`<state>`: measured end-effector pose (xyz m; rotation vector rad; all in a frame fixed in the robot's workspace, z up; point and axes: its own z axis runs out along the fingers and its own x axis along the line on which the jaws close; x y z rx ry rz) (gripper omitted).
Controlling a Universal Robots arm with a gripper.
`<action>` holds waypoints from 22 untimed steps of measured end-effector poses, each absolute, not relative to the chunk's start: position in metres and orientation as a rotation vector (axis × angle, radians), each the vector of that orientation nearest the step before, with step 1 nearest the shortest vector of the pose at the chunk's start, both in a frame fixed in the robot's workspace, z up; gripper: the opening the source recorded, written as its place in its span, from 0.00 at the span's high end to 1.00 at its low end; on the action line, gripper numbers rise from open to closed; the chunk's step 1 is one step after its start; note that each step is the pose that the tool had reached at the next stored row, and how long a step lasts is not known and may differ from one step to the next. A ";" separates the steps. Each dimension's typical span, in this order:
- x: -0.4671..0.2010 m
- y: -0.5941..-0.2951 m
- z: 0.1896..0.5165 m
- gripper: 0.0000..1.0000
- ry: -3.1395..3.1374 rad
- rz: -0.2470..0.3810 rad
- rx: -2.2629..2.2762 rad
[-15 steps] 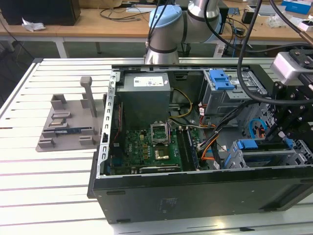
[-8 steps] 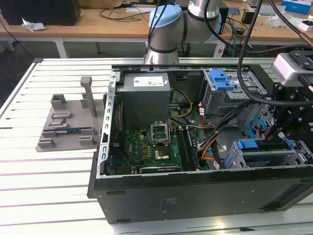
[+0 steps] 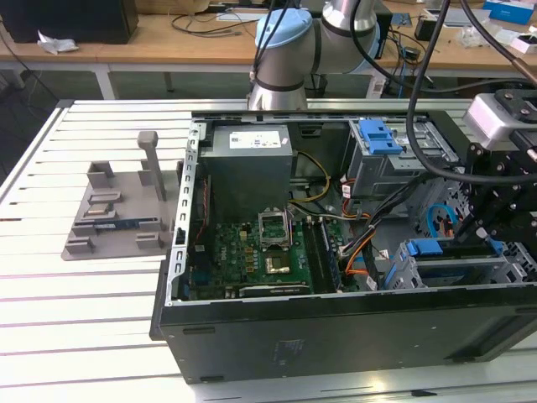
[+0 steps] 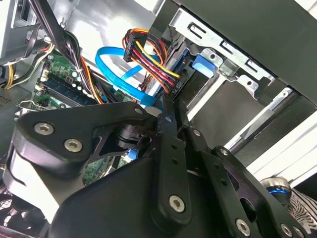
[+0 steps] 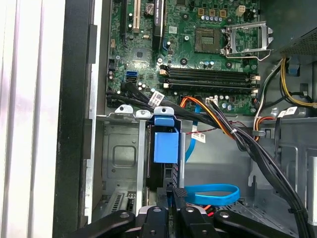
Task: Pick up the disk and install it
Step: 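Insert the second disk wire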
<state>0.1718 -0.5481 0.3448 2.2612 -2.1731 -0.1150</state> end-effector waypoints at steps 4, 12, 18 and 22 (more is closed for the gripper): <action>0.172 -0.548 0.342 0.84 -2.173 -0.115 2.261; 0.172 -0.548 0.340 0.76 -2.173 -0.115 2.261; 0.172 -0.545 0.363 0.78 -2.173 -0.115 2.261; 0.172 -0.542 0.380 0.89 -2.173 -0.115 2.261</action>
